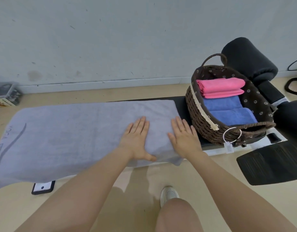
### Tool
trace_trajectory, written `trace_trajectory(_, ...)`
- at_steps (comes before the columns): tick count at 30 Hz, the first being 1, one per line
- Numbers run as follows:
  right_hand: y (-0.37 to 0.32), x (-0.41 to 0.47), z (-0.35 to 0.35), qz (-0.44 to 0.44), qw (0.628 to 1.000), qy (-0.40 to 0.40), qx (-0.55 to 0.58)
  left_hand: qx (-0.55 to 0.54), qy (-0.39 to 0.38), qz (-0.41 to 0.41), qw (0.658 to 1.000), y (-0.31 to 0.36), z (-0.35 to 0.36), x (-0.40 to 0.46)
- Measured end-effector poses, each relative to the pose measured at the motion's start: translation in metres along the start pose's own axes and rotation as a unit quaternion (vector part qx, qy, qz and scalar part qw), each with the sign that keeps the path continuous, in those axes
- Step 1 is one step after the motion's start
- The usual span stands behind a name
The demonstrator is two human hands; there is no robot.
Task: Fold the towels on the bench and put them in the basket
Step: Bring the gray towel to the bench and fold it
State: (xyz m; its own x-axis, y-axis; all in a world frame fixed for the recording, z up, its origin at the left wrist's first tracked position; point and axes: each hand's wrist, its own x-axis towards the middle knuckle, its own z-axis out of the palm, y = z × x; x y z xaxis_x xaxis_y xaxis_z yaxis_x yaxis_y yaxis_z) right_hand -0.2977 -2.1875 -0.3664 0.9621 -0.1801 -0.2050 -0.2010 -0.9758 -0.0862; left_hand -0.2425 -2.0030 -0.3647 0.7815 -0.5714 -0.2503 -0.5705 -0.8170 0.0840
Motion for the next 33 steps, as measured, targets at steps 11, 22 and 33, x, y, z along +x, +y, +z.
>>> trace_trajectory(11, 0.019, -0.064, -0.027, 0.207, 0.918, 0.024, 0.339, 0.046, 0.022, 0.088, 0.995, 0.039, -0.024, -0.054)
trace_trajectory(22, 0.002, -0.058, 0.003, 0.241, 0.799, -0.090, 0.544, 0.053, -0.040, 0.051, 0.996, 0.037, -0.001, -0.075)
trace_trajectory(33, -0.020, -0.068, -0.007, 0.151, 0.837, 0.053, 0.524, -0.072, -0.009, 0.063, 0.995, 0.028, 0.003, -0.077)
